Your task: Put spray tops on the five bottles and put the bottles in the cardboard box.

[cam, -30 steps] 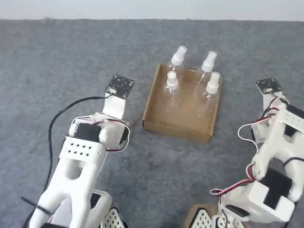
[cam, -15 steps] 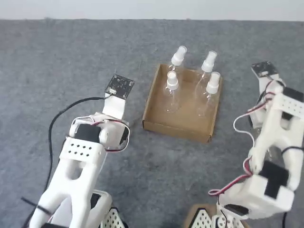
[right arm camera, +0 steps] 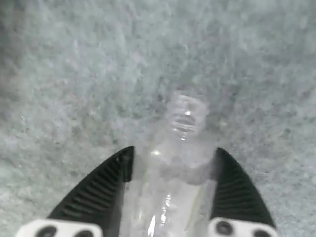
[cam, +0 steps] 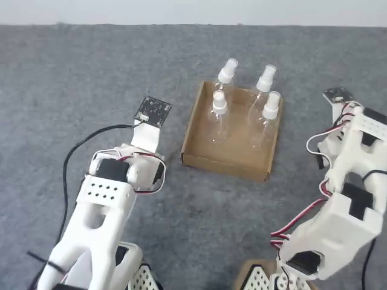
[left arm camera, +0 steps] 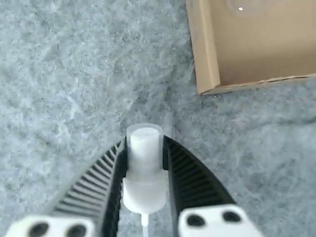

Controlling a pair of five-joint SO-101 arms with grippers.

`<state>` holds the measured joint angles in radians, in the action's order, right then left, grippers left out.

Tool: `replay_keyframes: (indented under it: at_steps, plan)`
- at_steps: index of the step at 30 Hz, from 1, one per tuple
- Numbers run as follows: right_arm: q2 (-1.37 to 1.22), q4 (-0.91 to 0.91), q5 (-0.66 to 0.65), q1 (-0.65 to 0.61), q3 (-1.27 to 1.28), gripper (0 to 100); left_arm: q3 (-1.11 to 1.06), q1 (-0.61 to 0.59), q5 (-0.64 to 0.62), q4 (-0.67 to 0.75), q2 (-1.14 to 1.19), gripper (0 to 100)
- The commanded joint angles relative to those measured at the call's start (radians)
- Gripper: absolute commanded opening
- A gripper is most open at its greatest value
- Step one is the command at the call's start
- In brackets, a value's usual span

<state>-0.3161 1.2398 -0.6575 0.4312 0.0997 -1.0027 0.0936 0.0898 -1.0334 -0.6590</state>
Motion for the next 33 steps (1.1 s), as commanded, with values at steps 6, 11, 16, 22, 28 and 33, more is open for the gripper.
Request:
replay_keyframes:
  at_steps: [6,11,16,22,28,33]
  plan:
    - [0.064,0.070,-0.018,0.008,-0.074,0.6,0.008,0.000,0.005,0.018,-0.051,1]
    - [0.242,0.179,-0.020,0.007,-0.098,0.6,0.010,-0.003,0.005,0.018,-0.051,1]
    - [0.501,0.260,-0.015,0.001,-0.035,0.6,0.005,-0.002,0.003,0.029,-0.049,1]
    - [0.851,0.326,-0.012,-0.110,0.178,0.6,-0.025,0.003,-0.017,0.061,-0.051,1]
    - [1.152,0.395,0.075,-0.309,0.336,0.6,-0.024,0.002,-0.029,0.060,-0.051,1]
    - [1.262,0.470,0.150,-0.516,0.371,0.6,-0.022,-0.002,-0.031,0.058,-0.052,1]
